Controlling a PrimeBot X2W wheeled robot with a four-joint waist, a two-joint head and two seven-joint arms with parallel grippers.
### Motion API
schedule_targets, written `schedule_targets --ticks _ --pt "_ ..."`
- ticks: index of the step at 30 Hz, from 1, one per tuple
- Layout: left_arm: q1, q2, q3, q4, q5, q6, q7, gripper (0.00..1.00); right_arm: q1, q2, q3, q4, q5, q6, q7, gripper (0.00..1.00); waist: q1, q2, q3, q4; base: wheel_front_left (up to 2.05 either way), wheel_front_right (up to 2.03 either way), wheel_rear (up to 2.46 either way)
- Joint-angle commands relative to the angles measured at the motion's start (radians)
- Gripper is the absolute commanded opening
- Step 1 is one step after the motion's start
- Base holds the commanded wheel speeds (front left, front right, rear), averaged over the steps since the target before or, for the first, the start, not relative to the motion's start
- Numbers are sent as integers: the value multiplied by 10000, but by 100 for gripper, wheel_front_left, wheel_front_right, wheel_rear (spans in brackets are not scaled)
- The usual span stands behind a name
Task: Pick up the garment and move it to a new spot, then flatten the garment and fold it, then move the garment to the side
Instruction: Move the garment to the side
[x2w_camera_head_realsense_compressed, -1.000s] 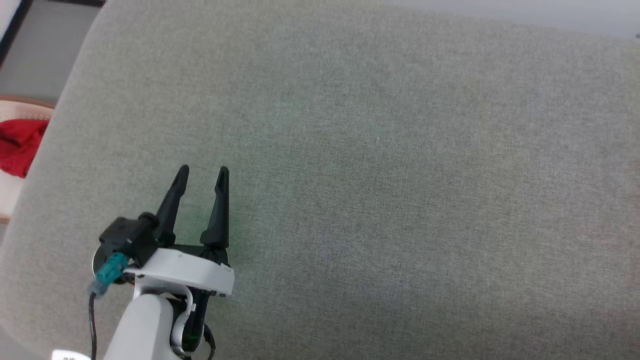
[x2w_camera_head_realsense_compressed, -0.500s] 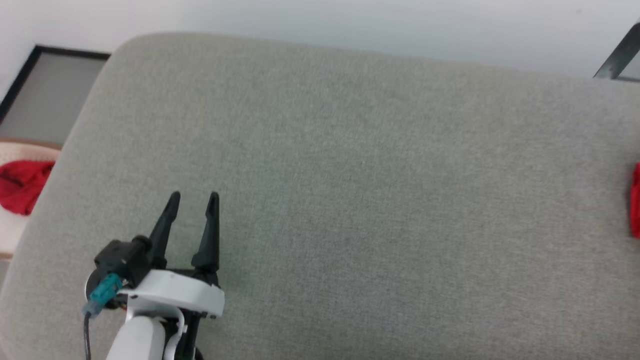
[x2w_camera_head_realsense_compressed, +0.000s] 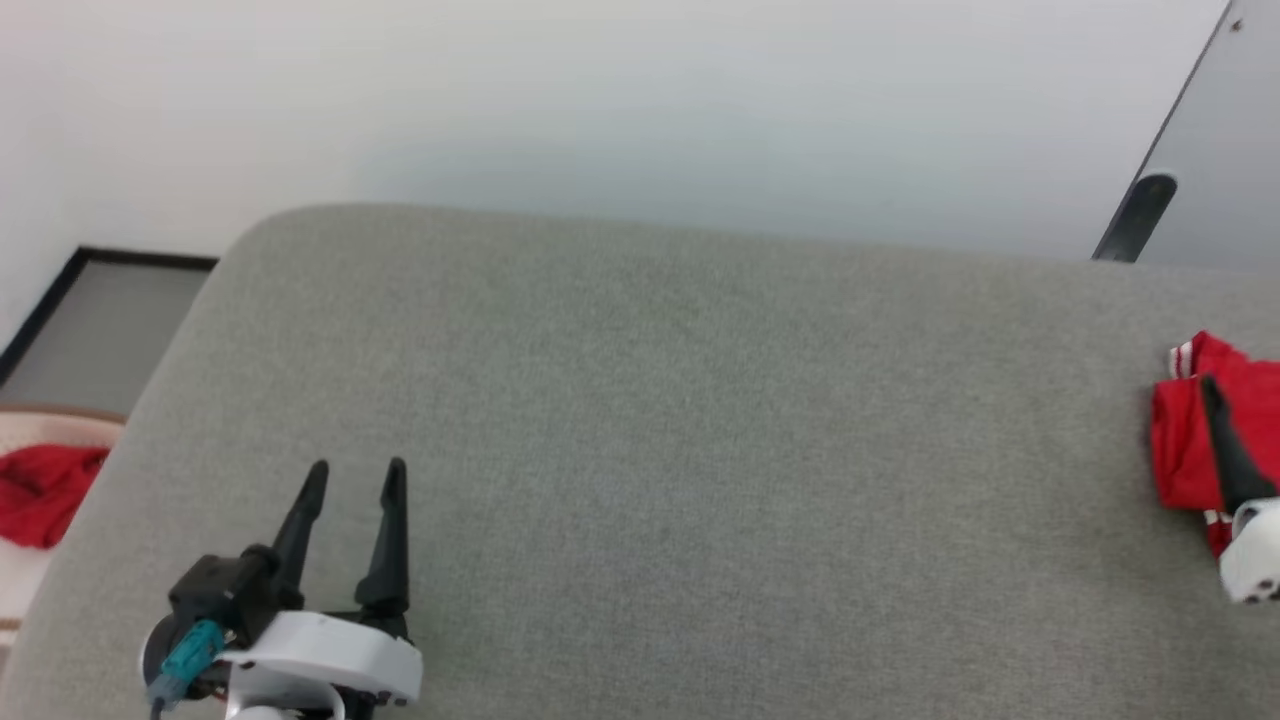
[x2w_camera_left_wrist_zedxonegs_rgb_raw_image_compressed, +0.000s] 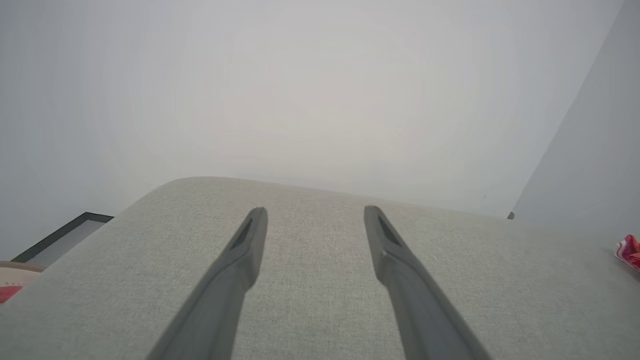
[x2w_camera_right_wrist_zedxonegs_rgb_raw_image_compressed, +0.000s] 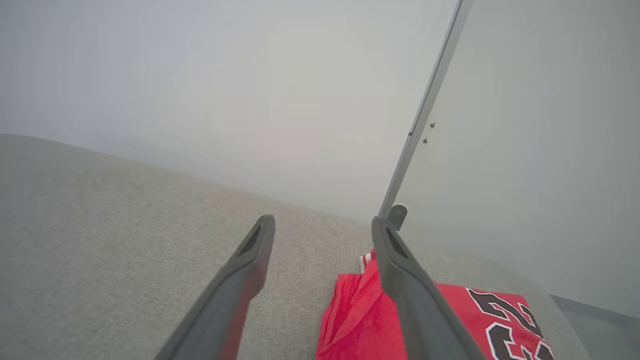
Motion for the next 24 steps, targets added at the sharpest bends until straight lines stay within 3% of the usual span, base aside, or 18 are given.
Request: schedule_targets --ticks 1,13,24 --pt "96 25 77 -78 70 -27 -35 100 263 113 -184 -132 -112 -15 -133 100 0 -1 -402 -194 0 0 0" --pt "353 373 131 -68 308 -27 -35 100 2728 1338 -1859 -1986 -1168 -14 -471 100 0 -1 -792 -362 0 0 0" --pt "358 637 -96 -232 156 -26 -35 100 3732 1920 -2424 -2948 -1343 -14 -476 100 0 -1 -870 -724 0 0 0"
